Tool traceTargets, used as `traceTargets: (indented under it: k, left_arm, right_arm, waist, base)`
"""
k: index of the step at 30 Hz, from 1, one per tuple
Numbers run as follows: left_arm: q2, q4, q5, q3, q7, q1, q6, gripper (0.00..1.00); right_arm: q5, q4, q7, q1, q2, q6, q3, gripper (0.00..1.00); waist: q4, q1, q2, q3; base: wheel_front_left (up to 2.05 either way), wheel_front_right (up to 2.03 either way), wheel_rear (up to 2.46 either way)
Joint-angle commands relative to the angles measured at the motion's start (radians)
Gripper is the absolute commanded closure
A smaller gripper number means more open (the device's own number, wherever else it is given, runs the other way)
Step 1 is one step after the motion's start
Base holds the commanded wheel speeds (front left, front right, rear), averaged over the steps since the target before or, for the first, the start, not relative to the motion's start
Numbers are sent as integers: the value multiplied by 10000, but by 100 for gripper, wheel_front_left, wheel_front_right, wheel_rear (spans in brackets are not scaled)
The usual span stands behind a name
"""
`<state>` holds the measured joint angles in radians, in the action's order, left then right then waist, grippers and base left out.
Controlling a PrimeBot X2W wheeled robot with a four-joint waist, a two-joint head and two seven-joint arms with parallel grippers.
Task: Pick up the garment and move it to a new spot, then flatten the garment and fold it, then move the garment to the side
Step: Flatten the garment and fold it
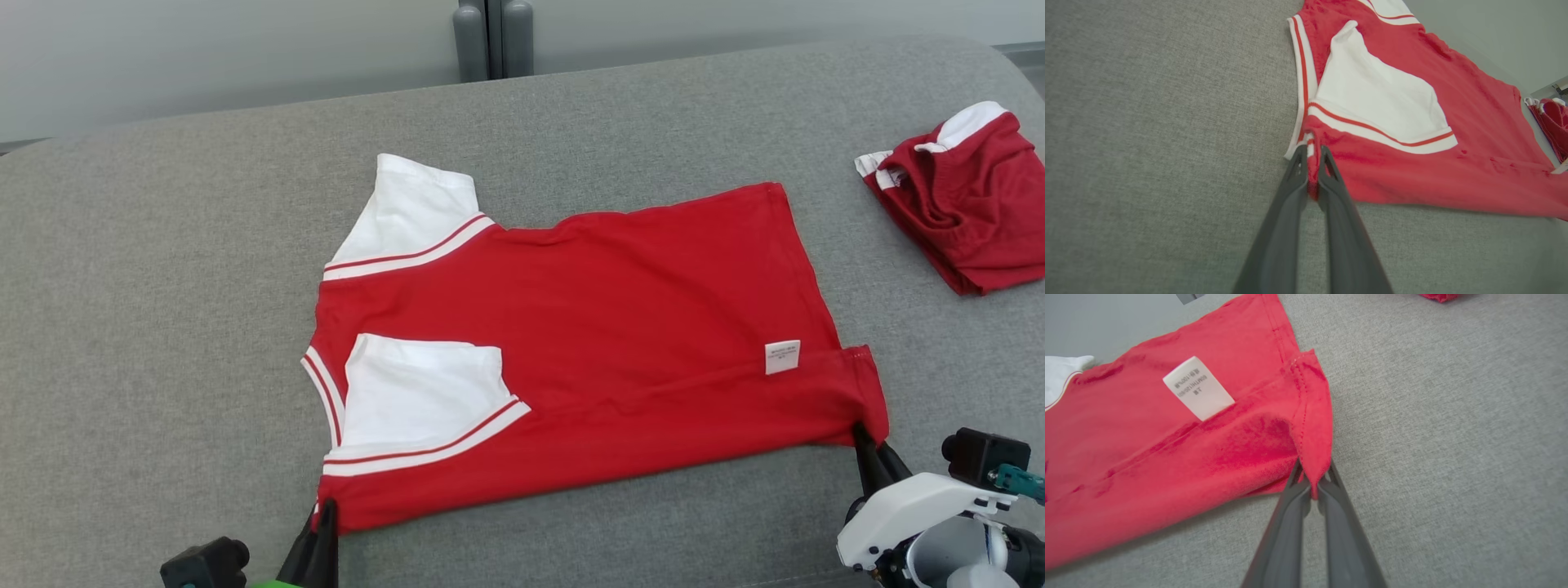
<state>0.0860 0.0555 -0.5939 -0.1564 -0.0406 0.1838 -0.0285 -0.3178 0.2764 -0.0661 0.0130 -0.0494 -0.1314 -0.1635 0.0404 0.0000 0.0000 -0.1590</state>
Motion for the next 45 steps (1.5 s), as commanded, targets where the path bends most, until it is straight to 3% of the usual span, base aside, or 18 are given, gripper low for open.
traceTargets:
  k: [1,2,11,17,22,31,37,45]
  left_arm:
    - [51,71,120,84,132,-103,-80,53]
    - [91,97,123,118,201,-150,-86,0]
    - [825,-226,597,258,173,-1087,-51,0]
    - [1421,-60,1131,31,-394,-3252,130,0]
    - [1563,1027,1655,-463,-905,-5469,325,0]
    - [1295,3655,2079,-965,-1352,-8766,607,0]
    - [1357,5078,2131,-1073,-1512,-10158,762,0]
    - [1433,6387,2013,-1025,-1303,-10982,872,0]
  right_arm:
    - [-41,79,94,-104,-31,17,-41,46]
    - [-64,107,165,-102,-35,17,-67,0]
    - [189,-168,473,-5,-25,17,-214,0]
    - [478,-1002,472,509,-21,15,-68,0]
    - [582,-1569,261,1129,-21,17,389,0]
    - [612,-1896,166,2398,-20,17,1364,0]
    - [676,-1872,303,3028,-19,17,1720,0]
    - [824,-1771,433,3420,-20,17,1737,0]
  waist:
    - [10,0,0,35]
    - [21,0,0,57]
    - [124,0,0,137]
    - [212,0,0,-197]
    - [393,0,0,-874]
    - [949,0,0,-2541]
    - [1321,0,0,-3360]
    - [1527,0,0,-3632]
  base:
    - [0,0,0]
    - [0,0,0]
    - [0,0,0]
    - [0,0,0]
    - [0,0,0]
    - [0,0,0]
    - [0,0,0]
    - [0,0,0]
